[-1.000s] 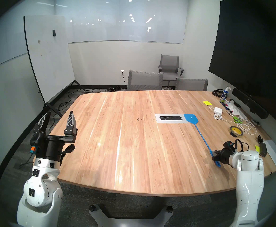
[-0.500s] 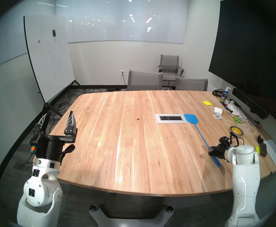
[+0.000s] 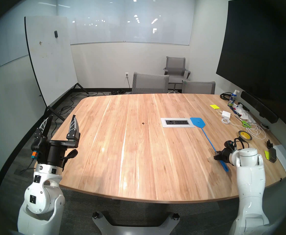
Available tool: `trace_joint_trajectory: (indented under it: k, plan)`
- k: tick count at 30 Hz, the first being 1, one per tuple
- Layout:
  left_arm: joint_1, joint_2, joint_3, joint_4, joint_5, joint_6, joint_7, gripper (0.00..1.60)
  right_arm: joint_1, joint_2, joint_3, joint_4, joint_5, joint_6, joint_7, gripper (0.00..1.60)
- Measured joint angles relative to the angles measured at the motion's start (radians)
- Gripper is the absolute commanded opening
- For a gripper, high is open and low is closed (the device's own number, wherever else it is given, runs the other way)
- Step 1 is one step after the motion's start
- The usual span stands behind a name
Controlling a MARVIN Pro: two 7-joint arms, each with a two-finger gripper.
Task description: Swat a bug on table
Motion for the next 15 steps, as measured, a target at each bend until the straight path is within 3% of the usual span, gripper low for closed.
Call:
trace_joint_trajectory:
  k: [3, 4, 6, 15]
  plan:
    - [0.000, 0.000, 0.000, 0.000, 0.000, 0.000, 0.000, 1.60, 0.004, 0.001, 0.002, 0.008, 0.000, -0.007, 0.000, 0.35]
    - [0.000, 0.000, 0.000, 0.000, 0.000, 0.000, 0.000, 1.60, 0.004, 0.001, 0.004, 0.009, 0.000, -0.010, 0.001, 0.24]
    - [0.000, 0.000, 0.000, 0.000, 0.000, 0.000, 0.000, 1.60, 0.004, 0.001, 0.008, 0.011, 0.002, -0.015, 0.003, 0.17]
    - [0.000, 0.000, 0.000, 0.000, 0.000, 0.000, 0.000, 1.60, -0.047, -0.001, 0.046, -0.030, 0.024, -0.023, 0.034, 0.21]
